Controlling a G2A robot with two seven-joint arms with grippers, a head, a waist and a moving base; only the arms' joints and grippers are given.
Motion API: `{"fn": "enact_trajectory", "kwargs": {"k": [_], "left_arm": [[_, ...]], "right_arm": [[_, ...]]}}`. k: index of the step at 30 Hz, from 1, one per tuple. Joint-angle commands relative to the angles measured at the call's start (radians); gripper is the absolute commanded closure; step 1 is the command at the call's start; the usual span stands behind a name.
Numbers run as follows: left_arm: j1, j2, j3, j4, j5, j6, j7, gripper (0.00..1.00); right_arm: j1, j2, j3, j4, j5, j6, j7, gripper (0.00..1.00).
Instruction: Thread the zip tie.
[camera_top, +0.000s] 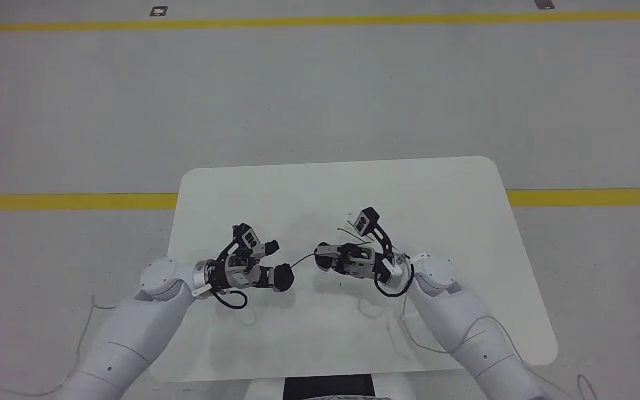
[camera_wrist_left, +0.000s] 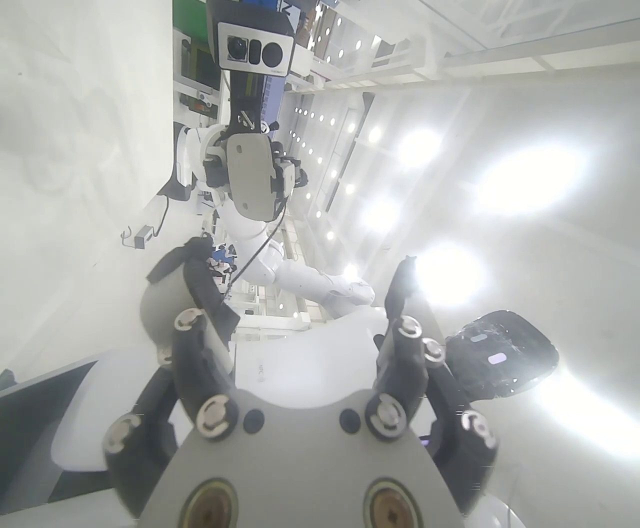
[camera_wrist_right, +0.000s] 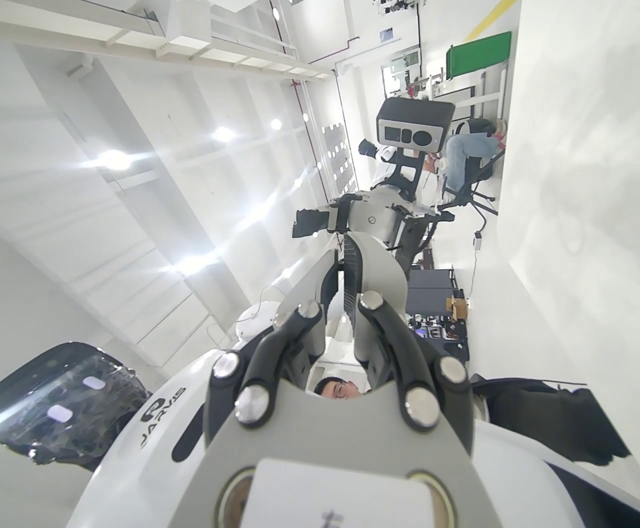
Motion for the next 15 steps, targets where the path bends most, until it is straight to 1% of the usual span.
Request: {"fn": "enact_trajectory", "kwargs": {"k": [1,6,8,10,11,12,15], "left_arm": [[-0.001,-0.002,0.006,-0.001,0.001,-0.004,0.007,0.15],[-0.002,-0.006,0.015,-0.006,-0.004,-0.026,0.023,0.16],[0.000,-0.007,0.014,-0.006,-0.009,-0.044,0.033,0.15],[0.000,-0.007,0.014,-0.006,-0.008,-0.051,0.040,0.16],[-0.002,-0.006,0.009,-0.005,0.002,-0.057,0.044,0.12],[-0.002,-0.006,0.008,-0.006,0.004,-0.058,0.044,0.00],[-0.002,-0.006,0.008,-0.006,0.004,-0.058,0.044,0.00]], "right_arm": [[-0.003,0.000,-0.002,-0.008,-0.003,-0.001,-0.010,1.00],[-0.017,-0.002,-0.005,-0.019,0.009,-0.012,-0.056,1.00],[-0.023,-0.002,-0.002,-0.022,0.012,-0.023,-0.084,1.00],[-0.028,-0.002,0.002,-0.027,0.014,-0.037,-0.098,1.00],[-0.029,-0.002,0.004,-0.029,0.013,-0.050,-0.100,1.00],[-0.030,-0.001,0.009,-0.034,0.015,-0.072,-0.100,1.00],[-0.030,-0.001,0.009,-0.034,0.015,-0.072,-0.100,1.00]]}}
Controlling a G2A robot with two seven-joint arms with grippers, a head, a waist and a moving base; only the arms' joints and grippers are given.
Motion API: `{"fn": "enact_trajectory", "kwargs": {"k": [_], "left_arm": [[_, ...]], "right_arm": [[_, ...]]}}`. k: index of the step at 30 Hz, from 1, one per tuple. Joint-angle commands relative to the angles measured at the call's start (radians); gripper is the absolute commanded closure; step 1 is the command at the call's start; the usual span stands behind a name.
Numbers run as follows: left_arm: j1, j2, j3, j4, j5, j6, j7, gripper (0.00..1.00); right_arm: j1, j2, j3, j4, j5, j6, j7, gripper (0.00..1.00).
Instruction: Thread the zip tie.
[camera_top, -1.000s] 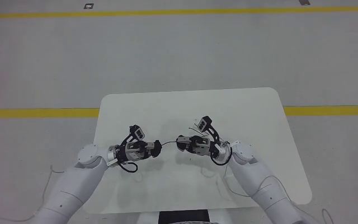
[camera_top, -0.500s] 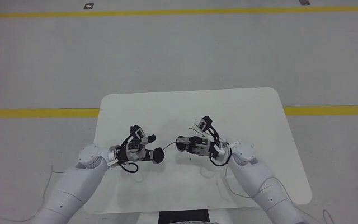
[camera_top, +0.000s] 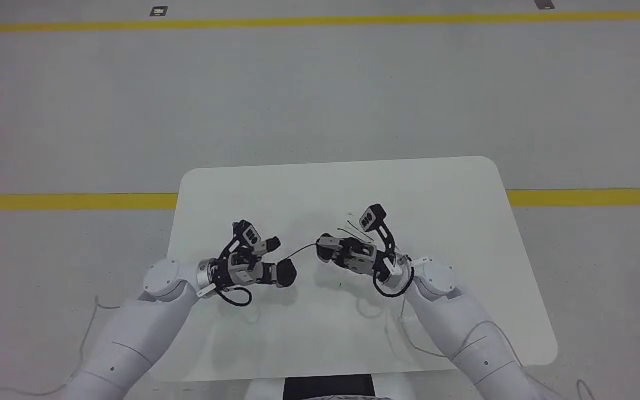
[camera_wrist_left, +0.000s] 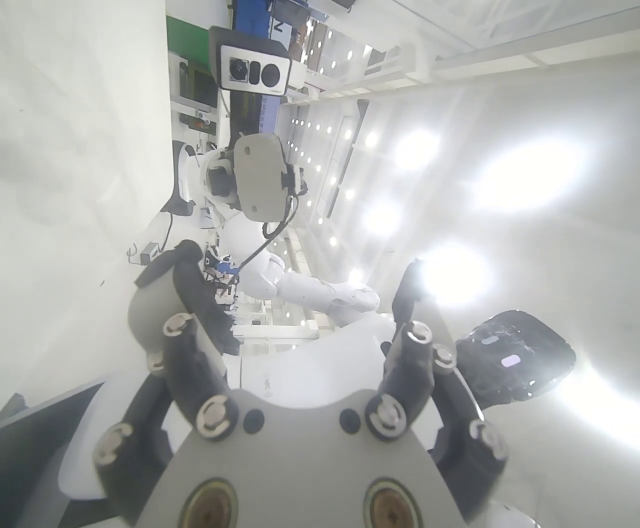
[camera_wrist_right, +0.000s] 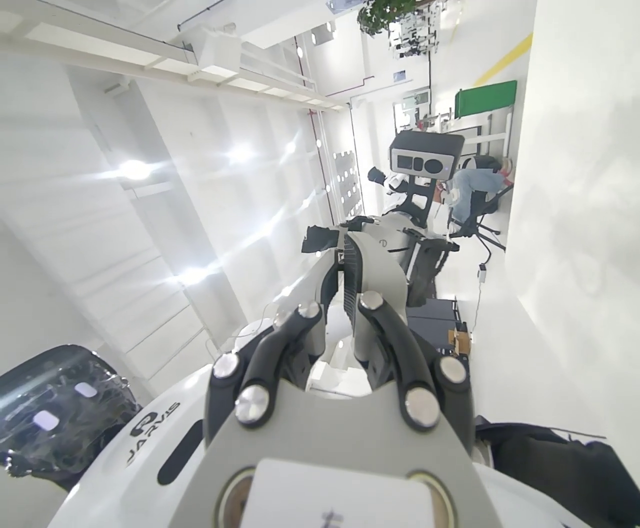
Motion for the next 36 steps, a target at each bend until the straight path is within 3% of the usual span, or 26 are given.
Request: {"fn": "enact_trajectory", "kwargs": {"k": [1,7,9,17,23,33,36], "left_arm": [[0.000,0.000,0.000,0.000,-0.001,0.000,0.000,0.00],[0.000,0.000,0.000,0.000,-0.001,0.000,0.000,0.00],[0.003,-0.002,0.007,-0.009,0.005,0.001,0.028,0.00],[-0.004,-0.012,0.026,0.001,0.013,-0.089,0.049,0.00],[-0.015,-0.018,0.034,0.016,0.009,-0.119,0.043,0.00],[-0.023,-0.019,0.040,0.018,0.017,-0.125,0.019,0.00],[-0.021,-0.020,0.045,-0.001,0.031,-0.117,0.048,0.00]], "right_arm": [[0.000,0.000,0.000,0.000,0.000,0.003,0.000,1.00],[-0.001,0.000,0.000,-0.002,-0.002,0.004,-0.005,1.00],[-0.011,0.000,-0.001,-0.028,-0.025,-0.006,-0.038,1.00],[-0.039,0.000,-0.005,-0.068,-0.004,-0.015,-0.065,1.00],[-0.045,-0.001,-0.014,-0.076,0.009,-0.012,-0.060,1.00],[-0.041,-0.001,-0.017,-0.082,-0.008,-0.017,-0.053,1.00],[-0.047,-0.001,-0.020,-0.094,-0.016,-0.011,-0.077,1.00]]}}
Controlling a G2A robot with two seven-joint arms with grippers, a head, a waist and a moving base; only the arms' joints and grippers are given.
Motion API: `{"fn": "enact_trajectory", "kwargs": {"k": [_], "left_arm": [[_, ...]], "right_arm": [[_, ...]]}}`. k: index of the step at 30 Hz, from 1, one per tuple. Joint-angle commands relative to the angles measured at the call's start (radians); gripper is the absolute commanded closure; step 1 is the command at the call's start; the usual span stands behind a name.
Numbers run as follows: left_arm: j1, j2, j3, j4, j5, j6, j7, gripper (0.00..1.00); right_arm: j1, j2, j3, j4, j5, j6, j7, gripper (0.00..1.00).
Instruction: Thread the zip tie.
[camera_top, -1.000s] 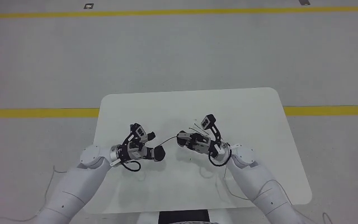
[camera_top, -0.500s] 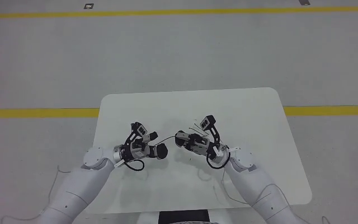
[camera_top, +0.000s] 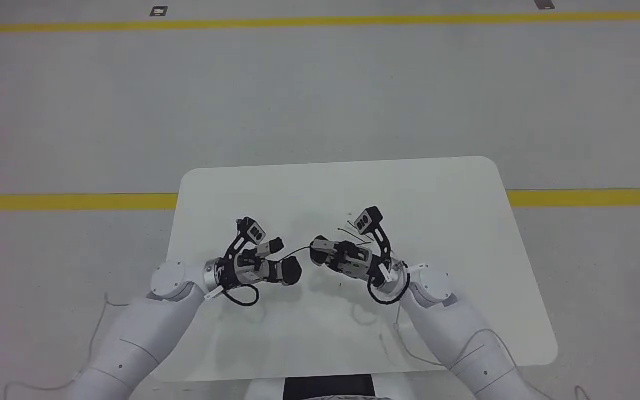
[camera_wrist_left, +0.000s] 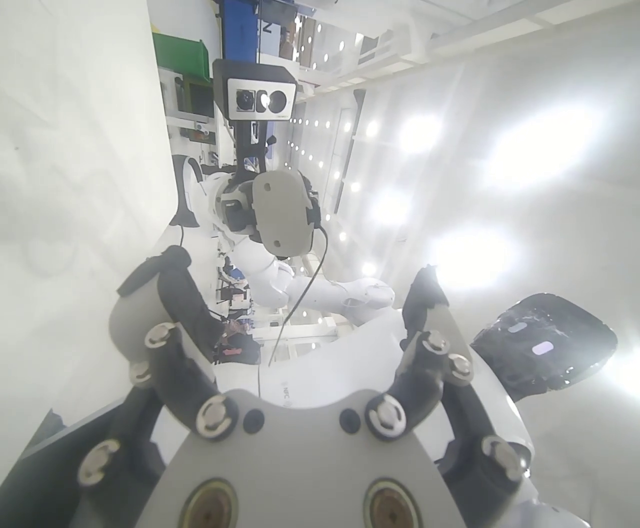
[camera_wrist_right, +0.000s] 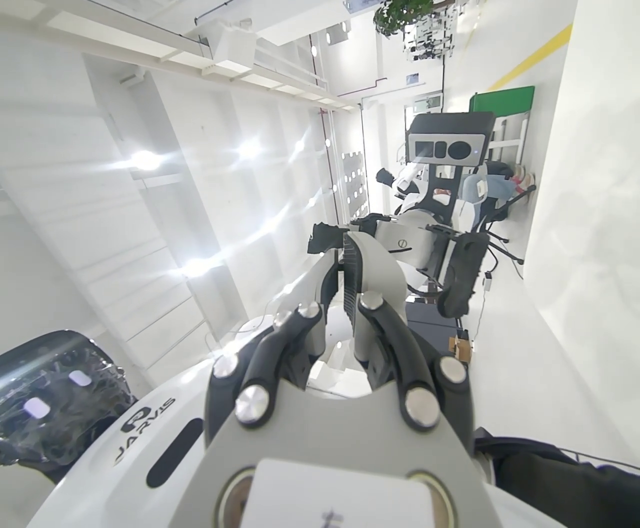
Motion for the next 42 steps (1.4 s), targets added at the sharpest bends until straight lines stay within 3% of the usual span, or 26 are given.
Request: {"fn": "enact_trajectory", "kwargs": {"k": [1,11,12,13,14,16,21,26,31,42], "left_arm": [[0.003,0.000,0.002,-0.013,0.007,0.003,0.013,0.00],[0.006,0.000,0.000,-0.016,0.012,0.003,0.011,0.00],[0.006,0.000,0.000,-0.016,0.012,0.003,0.010,0.16],[0.005,0.000,0.000,-0.015,0.012,0.003,0.010,0.25],[0.005,0.000,-0.001,-0.014,0.012,0.002,0.010,0.28],[0.005,0.000,-0.001,-0.012,0.015,0.002,0.010,0.51],[0.004,0.000,0.001,-0.009,0.024,0.004,0.011,0.68],[0.002,0.000,0.004,-0.009,0.036,0.006,0.013,0.75],[-0.002,0.001,0.014,-0.009,0.089,0.011,0.025,0.75],[0.000,0.002,0.016,-0.011,0.088,0.011,0.026,0.81]], "right_arm": [[-0.005,0.000,-0.003,-0.012,-0.007,0.007,-0.021,1.00],[-0.012,0.000,-0.009,-0.024,-0.015,0.011,-0.046,1.00],[-0.011,0.000,-0.010,-0.023,-0.021,0.011,-0.049,1.00],[-0.011,0.000,-0.010,-0.023,-0.027,0.012,-0.052,1.00],[-0.010,0.000,-0.010,-0.023,-0.034,0.012,-0.055,1.00],[-0.010,0.001,-0.010,-0.024,-0.045,0.011,-0.060,1.00],[-0.011,0.005,-0.005,-0.031,-0.078,0.012,-0.057,1.00],[-0.019,0.012,0.005,-0.051,-0.133,0.012,-0.065,1.00],[-0.027,0.020,0.017,-0.066,-0.167,0.011,-0.057,1.00],[-0.043,0.035,0.042,-0.089,-0.238,0.020,-0.055,1.00]]}}
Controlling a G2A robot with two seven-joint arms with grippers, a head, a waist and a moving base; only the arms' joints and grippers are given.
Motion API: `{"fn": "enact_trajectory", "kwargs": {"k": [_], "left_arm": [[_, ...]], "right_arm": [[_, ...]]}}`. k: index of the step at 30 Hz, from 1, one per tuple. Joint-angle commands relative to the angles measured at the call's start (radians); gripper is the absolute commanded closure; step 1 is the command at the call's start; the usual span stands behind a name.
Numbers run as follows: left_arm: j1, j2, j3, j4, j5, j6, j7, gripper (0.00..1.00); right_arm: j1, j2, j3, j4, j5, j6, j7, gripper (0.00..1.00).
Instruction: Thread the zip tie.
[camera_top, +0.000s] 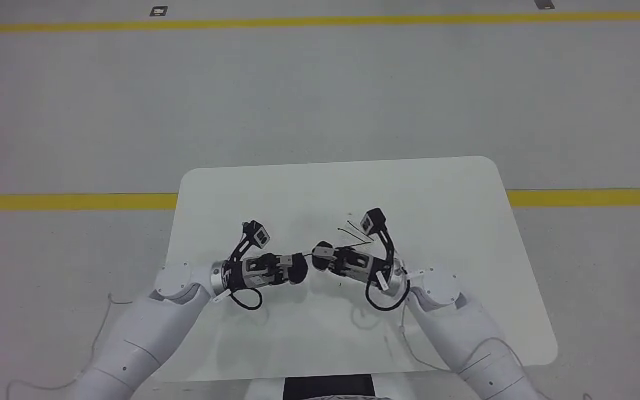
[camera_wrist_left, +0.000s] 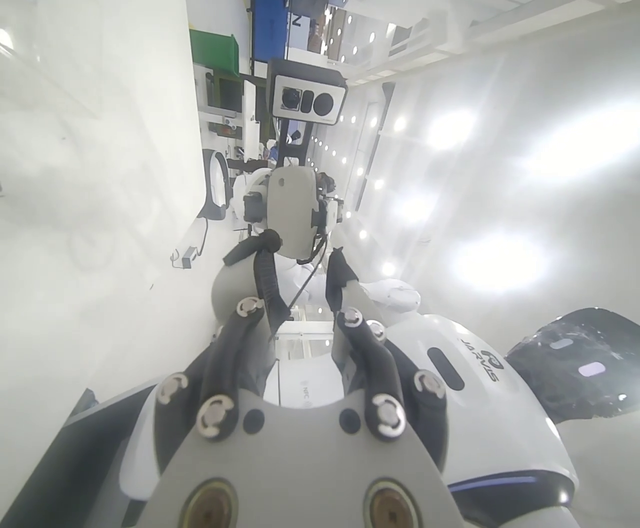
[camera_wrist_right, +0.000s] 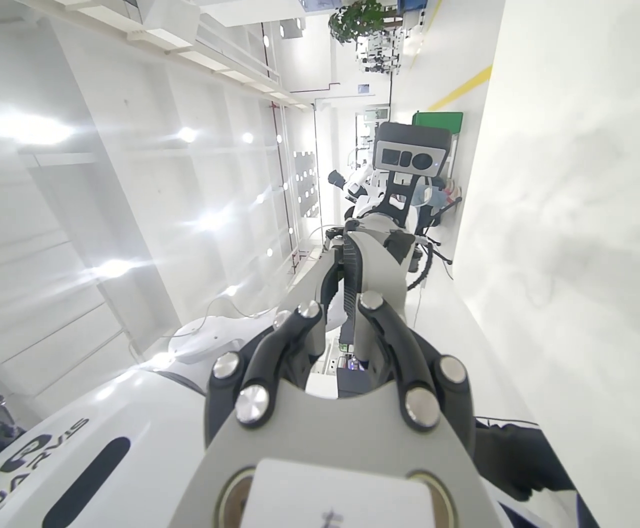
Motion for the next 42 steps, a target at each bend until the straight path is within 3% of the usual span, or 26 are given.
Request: {"fn": "enact_trajectory", "kwargs": {"k": [1,21,31,34,42], "left_arm": [[0.001,0.000,-0.001,-0.001,-0.003,-0.002,-0.001,0.82],[0.001,0.003,-0.001,-0.003,-0.002,0.000,0.001,0.93],[-0.002,0.003,0.004,-0.001,0.001,0.004,0.000,0.93],[-0.003,0.003,0.006,0.000,0.002,0.005,0.001,1.00],[-0.004,0.003,0.007,0.003,-0.002,0.002,0.001,1.00]], "right_arm": [[-0.002,0.002,0.002,-0.002,-0.009,0.004,0.000,1.00],[0.006,0.010,-0.026,-0.006,-0.047,0.015,0.013,1.00],[0.006,0.014,-0.031,-0.010,-0.043,0.004,0.014,1.00],[0.007,0.015,-0.033,-0.010,-0.042,0.005,0.014,1.00],[0.012,0.017,-0.039,-0.006,-0.039,0.006,0.013,1.00]]}}
